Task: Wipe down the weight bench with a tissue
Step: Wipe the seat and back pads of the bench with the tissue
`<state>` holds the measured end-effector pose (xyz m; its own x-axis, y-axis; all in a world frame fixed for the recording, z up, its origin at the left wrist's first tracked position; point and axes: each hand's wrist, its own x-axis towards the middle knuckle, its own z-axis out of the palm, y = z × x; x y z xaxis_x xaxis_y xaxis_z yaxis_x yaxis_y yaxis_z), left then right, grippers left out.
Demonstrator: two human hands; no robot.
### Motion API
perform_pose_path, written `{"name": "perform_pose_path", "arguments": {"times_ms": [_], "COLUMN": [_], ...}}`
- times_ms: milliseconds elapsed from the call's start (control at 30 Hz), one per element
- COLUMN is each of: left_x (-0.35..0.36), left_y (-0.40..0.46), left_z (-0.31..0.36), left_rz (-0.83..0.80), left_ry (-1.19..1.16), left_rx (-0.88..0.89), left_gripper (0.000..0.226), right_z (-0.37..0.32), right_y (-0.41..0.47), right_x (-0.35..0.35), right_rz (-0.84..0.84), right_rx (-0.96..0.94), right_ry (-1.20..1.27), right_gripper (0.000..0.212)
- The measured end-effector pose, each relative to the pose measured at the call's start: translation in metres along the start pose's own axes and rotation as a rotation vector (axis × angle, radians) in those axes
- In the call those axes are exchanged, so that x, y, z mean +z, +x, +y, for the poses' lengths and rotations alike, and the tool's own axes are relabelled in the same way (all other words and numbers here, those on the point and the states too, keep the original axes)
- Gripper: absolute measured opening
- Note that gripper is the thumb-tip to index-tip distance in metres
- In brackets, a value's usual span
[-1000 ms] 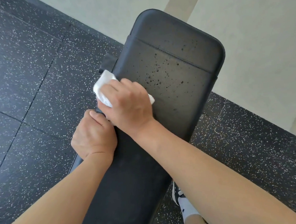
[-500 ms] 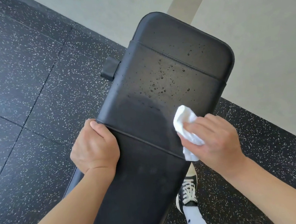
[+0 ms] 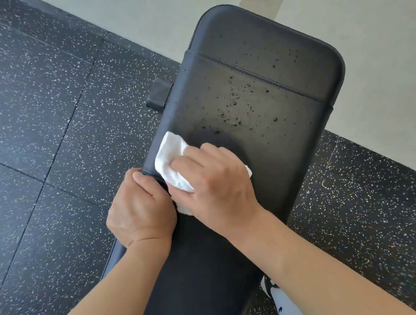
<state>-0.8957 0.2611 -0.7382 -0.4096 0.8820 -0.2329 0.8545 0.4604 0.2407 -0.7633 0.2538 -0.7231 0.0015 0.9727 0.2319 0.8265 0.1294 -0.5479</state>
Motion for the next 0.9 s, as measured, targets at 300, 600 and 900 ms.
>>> {"name": "perform_pose_path", "arguments": {"times_ms": [300,600,900], "left_x": [0.0,0.0,0.0], "left_y": [-0.001,0.0,0.0], "left_z": [-0.001,-0.003,-0.004], "left_rz": [-0.007,0.0,-0.004], "left_ry": [0.0,-0.003,0.015], "left_rx": [0.029,0.04,0.038], "left_gripper": [0.031,0.043,0.038], "right_z": [0.118,0.022,0.134], "right_y": [-0.011,-0.041,-0.031], "right_x": [-0.071,-0.019,-0.084], "right_rz": [0.217,0.041,0.21], "right_rx": [0.167,-0.024,0.098], "right_ry": [-0.248,-0.117,-0.284], "right_gripper": [0.025,0.017,0.027]}}
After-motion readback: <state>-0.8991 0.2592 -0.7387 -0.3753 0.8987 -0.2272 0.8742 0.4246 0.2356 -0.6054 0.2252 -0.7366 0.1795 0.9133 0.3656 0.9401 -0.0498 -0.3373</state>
